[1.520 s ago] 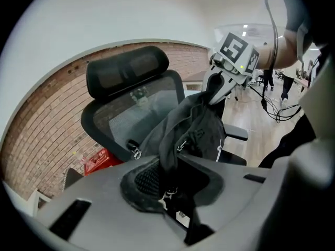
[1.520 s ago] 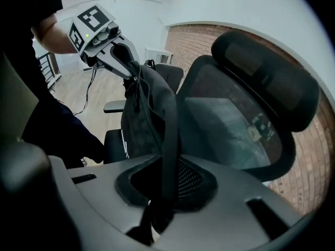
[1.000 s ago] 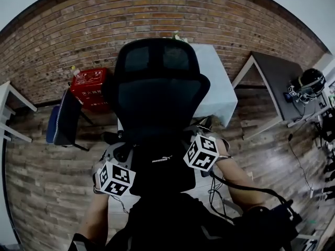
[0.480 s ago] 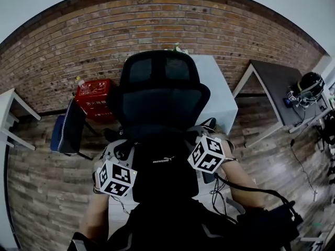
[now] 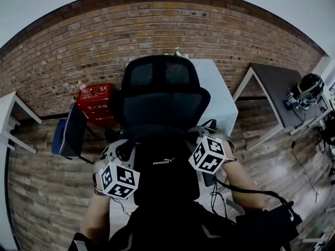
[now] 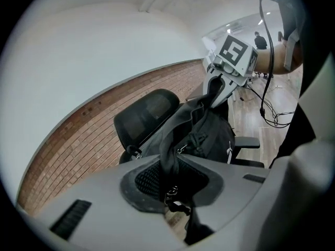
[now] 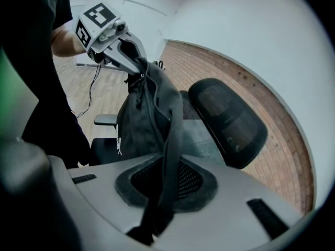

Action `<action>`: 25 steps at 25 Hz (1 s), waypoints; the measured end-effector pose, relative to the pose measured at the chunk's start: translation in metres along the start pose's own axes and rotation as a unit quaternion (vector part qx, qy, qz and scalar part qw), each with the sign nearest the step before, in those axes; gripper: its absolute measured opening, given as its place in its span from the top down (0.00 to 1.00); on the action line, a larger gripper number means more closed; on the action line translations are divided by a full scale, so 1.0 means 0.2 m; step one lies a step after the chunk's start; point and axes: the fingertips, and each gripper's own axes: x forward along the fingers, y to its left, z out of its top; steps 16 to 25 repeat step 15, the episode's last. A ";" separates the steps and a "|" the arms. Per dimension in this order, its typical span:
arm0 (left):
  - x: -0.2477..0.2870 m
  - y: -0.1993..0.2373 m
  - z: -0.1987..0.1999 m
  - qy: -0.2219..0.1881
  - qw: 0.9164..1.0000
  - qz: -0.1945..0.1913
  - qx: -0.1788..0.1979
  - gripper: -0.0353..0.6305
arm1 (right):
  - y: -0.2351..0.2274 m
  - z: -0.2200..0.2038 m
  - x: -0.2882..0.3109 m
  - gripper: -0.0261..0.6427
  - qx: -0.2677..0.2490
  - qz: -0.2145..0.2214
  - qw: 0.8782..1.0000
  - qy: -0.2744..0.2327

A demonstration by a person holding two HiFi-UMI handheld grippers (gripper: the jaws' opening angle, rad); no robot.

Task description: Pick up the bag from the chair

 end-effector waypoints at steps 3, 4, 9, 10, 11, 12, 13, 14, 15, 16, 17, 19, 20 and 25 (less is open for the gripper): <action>0.01 -0.01 0.00 0.000 1.000 -0.004 -0.005 0.83 | 0.00 -0.02 0.00 0.87 0.002 0.002 1.000 0.000; 0.01 -0.01 0.00 0.000 1.000 -0.006 -0.008 0.83 | 0.00 -0.01 0.00 0.87 0.001 0.003 1.000 0.000; 0.00 0.01 0.00 -0.004 1.000 -0.003 -0.012 0.83 | -0.01 0.01 0.00 0.87 -0.003 -0.001 1.000 -0.001; 0.00 0.01 0.01 -0.004 1.000 -0.002 -0.013 0.83 | -0.02 0.01 -0.01 0.87 -0.003 -0.001 1.000 -0.002; 0.00 0.02 0.01 -0.004 1.000 -0.001 -0.014 0.83 | -0.02 0.01 -0.01 0.87 -0.003 -0.001 1.000 -0.002; 0.00 0.02 0.01 -0.004 1.000 0.001 -0.014 0.83 | -0.02 0.00 -0.01 0.87 -0.003 -0.001 1.000 -0.002; 0.00 0.02 0.02 -0.005 1.000 0.002 -0.015 0.83 | -0.01 0.00 -0.01 0.87 -0.003 -0.001 1.000 -0.003; 0.00 0.01 0.02 -0.005 1.000 0.004 -0.015 0.83 | -0.01 0.00 -0.02 0.87 -0.003 -0.001 1.000 -0.003; 0.00 0.01 0.02 -0.005 1.000 0.005 -0.015 0.83 | -0.01 0.00 -0.02 0.87 -0.003 -0.001 1.000 -0.004; 0.00 0.01 0.02 -0.005 1.000 0.005 -0.015 0.83 | -0.01 0.00 -0.02 0.87 -0.003 -0.001 1.000 -0.004; 0.00 0.01 0.02 -0.005 1.000 0.005 -0.015 0.83 | -0.01 0.00 -0.02 0.87 -0.003 -0.001 1.000 -0.004; 0.00 0.01 0.02 -0.005 1.000 0.005 -0.015 0.83 | -0.01 0.00 -0.02 0.87 -0.003 -0.001 1.000 -0.004; 0.00 0.01 0.02 -0.005 1.000 0.005 -0.015 0.83 | -0.01 0.00 -0.02 0.87 -0.003 -0.001 1.000 -0.004; 0.00 0.01 0.02 -0.005 1.000 0.005 -0.015 0.83 | -0.01 0.00 -0.02 0.87 -0.003 -0.001 1.000 -0.004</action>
